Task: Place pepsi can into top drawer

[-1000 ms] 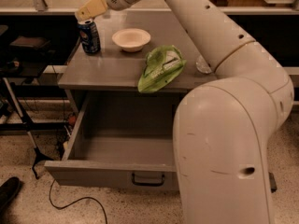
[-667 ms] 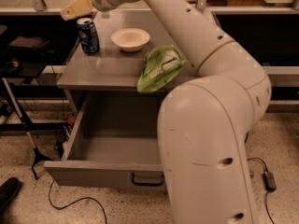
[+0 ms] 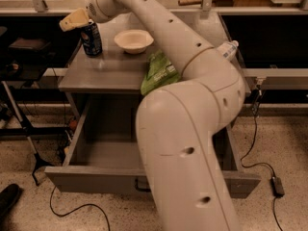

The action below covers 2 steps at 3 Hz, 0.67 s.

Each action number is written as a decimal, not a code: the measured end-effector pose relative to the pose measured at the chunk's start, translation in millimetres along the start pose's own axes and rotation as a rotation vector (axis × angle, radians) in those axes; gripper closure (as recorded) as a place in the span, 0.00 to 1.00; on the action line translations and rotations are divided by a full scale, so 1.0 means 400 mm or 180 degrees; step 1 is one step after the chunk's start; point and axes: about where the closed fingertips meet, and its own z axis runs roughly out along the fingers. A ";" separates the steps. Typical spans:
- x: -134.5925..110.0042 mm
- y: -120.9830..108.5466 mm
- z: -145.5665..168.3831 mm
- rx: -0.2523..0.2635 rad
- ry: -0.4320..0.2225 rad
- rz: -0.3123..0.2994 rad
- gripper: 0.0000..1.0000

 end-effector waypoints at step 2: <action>0.048 0.005 0.115 -0.0201 0.0260 0.0067 0.19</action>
Offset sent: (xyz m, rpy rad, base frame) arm 0.0806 0.0412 -0.0214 -0.0465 0.1197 0.0989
